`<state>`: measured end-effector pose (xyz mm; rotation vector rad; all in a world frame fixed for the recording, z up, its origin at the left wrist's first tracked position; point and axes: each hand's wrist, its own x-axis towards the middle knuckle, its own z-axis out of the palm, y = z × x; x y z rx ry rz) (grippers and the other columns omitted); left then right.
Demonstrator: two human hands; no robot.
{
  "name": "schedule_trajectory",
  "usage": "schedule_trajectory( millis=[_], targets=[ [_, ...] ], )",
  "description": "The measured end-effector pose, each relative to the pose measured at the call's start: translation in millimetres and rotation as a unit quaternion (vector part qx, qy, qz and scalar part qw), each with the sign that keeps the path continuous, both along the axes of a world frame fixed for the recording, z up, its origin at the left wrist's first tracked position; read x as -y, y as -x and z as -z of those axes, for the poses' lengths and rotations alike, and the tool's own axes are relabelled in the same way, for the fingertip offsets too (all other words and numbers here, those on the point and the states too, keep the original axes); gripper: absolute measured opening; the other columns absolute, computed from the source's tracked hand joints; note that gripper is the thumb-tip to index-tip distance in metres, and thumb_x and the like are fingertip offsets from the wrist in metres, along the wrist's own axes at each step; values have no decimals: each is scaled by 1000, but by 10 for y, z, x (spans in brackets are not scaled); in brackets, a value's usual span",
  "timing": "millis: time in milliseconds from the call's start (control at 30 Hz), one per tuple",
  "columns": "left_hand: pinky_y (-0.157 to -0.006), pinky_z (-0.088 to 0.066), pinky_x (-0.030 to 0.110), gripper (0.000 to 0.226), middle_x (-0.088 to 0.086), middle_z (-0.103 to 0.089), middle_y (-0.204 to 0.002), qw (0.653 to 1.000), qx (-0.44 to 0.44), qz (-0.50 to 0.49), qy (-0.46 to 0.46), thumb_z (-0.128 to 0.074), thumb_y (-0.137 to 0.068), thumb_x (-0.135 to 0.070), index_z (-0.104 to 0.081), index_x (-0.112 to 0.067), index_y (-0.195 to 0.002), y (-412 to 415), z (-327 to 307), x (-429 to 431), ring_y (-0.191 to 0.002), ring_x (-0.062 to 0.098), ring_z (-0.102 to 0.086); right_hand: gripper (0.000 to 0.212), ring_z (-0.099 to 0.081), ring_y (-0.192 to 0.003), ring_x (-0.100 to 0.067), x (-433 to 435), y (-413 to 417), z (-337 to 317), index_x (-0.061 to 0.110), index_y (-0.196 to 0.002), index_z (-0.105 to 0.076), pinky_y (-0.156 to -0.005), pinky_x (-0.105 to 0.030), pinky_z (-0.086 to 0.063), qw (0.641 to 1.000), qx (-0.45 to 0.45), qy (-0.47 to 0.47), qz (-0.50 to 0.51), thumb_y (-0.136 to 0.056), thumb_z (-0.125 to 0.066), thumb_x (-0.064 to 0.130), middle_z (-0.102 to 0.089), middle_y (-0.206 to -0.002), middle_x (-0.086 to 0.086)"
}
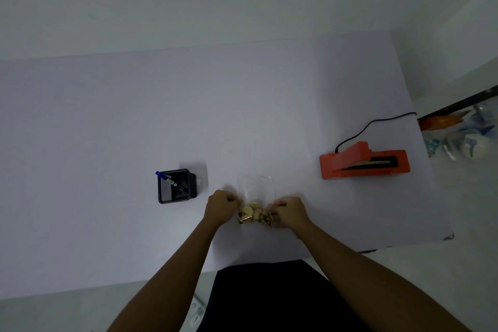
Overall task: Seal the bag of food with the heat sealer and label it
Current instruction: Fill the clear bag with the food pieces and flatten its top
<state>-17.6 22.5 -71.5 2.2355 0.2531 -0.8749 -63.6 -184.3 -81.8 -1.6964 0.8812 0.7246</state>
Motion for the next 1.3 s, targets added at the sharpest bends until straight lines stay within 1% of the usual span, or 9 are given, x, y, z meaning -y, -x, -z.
schedule_trajectory(
  millis=[200, 333, 433, 533, 633, 767, 1000, 1133, 1300],
  targets=[
    [-70, -48, 31, 15, 4, -64, -91, 991, 112, 10, -79, -64, -83, -16, -65, -9, -96, 12, -80, 115, -88, 23, -59, 8, -74, -71, -32, 19, -15, 14, 0, -78, -76, -64, -49, -63, 1000, -11, -17, 4, -82, -70, 2, -75, -81, -20],
    [-71, -53, 40, 23, 10, -65, -101, 941, 281, 177, -59, -66, -80, -10, -67, -7, -103, 127, -157, 323, -90, 28, -61, 9, -74, -75, -32, 20, -19, 20, 3, -78, -77, -63, -45, -64, 1000, 3, -5, -12, -82, -70, 3, -76, -81, -18],
    [-67, -48, 37, 21, 10, -62, -103, 921, 259, 278, -89, -57, -85, -17, -60, -10, -104, 258, -107, 431, -89, 29, -60, 9, -74, -78, -32, 25, -28, -2, 4, -79, -77, -58, -39, -63, 1000, 8, -4, -15, -82, -69, 3, -76, -83, -17],
    [-73, -48, 36, 26, 8, -59, -114, 943, 217, 223, -119, -55, -89, -21, -56, -14, -113, 330, -58, 407, -98, 28, -57, 10, -73, -80, -32, 31, -20, -1, 3, -77, -75, -58, -38, -62, 1000, 10, -13, -16, -84, -68, 2, -74, -83, -17],
    [-84, -47, 39, 41, 12, -53, -121, 986, 138, 3, -96, -57, -91, -21, -48, -9, -129, 331, -111, 338, -108, 30, -52, 13, -72, -77, -29, 43, 13, 34, 10, -74, -74, -68, -43, -63, 996, 66, 12, -57, -83, -68, 3, -74, -80, -16],
    [-73, -43, 21, 50, 10, -60, -107, 992, 36, -123, 13, -66, -88, -20, -46, -6, -131, 252, -71, 216, -92, 20, -57, 10, -68, -77, -16, 13, 52, -4, 13, -84, -76, -73, -30, -57, 989, 134, -3, -67, -84, -72, 4, -74, -83, -7],
    [-69, -48, 23, 10, -6, -71, -87, 981, 116, -97, 120, -67, -88, -11, -73, -18, -91, 138, -200, 128, -78, 8, -62, 6, -69, -76, -5, 20, -20, -237, 6, -88, -76, -73, -17, -55, 970, 238, -27, -34, -87, -71, 4, -75, -83, -5],
    [-69, -50, 23, 11, -11, -71, -98, 966, 212, -76, 129, -69, -88, -17, -74, -21, -97, 172, -267, 75, -91, 6, -61, 8, -71, -86, -8, 87, -70, -277, 9, -90, -76, -80, -19, -55, 962, 271, -30, -33, -87, -71, 4, -76, -89, -3],
    [-81, -52, 28, 17, -10, -71, -108, 975, 171, -36, 134, -66, -89, -21, -72, -25, -106, 242, -176, 79, -98, 10, -62, 8, -73, -92, -14, 101, -58, -190, 11, -93, -76, -87, -28, -57, 966, 252, -24, -42, -87, -72, 9, -77, -94, -2]
  ],
)
